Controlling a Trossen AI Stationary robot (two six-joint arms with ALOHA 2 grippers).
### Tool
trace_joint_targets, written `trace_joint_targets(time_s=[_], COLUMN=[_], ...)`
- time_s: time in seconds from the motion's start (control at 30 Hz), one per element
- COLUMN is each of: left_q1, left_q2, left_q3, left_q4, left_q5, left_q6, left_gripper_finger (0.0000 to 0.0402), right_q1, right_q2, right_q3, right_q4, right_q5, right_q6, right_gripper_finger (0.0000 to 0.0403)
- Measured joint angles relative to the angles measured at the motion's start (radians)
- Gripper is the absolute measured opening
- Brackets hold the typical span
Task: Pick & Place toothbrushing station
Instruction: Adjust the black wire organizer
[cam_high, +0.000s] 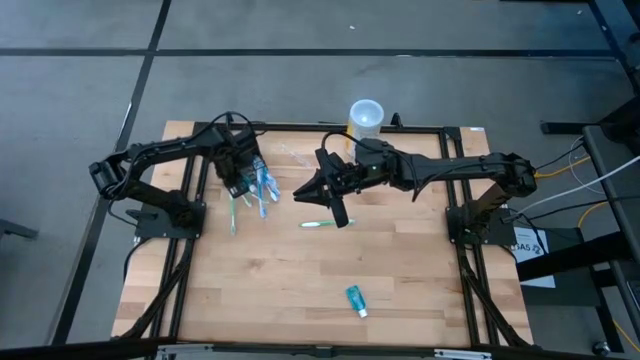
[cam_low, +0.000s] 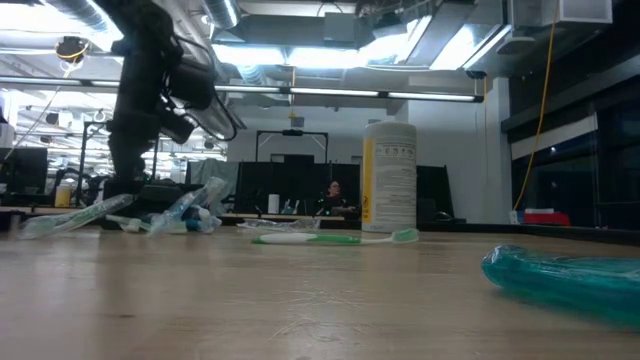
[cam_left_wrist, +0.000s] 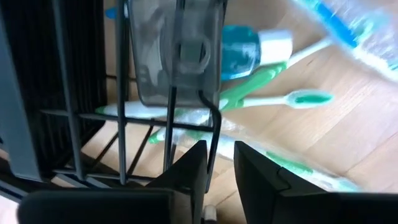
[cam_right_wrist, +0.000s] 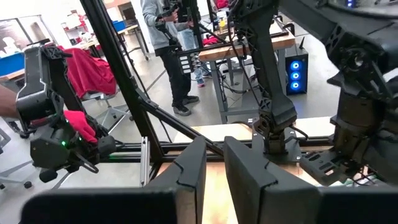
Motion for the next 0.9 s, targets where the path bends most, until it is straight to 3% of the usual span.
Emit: trace_joint_targets(time_s=[0.2,0.33,0.77,0.9], left_q1=[0.0,0.0,0.002,0.03], left_q2=[0.001,0.001,0.001,-0.007], left_q3=[-0.014,0.017,0.151,0.177], left_q4=[-0.002,-0.003,-0.095,-0.1], left_q5=[-0.007,-0.004,0.063,0.138], left_q6=[-0.018,-0.008,-0.011,-0.027], left_gripper_finger=[0.0056,0.0011,0.0004,0.0003], right_q1=[0.013,0.016,0.02,0.02], right_q2=[0.0,0.0,-0.025,-0.043], right_q3=[0.0,0.0,0.0,0.0], right_q4=[0.0,0.0,0.0,0.0], right_q5=[0.009,0.014,0.016,0.024], right_q6=[0.003,0.007,0.009,-0.007], right_gripper_finger=[0.006,0.006,0.006,0.006])
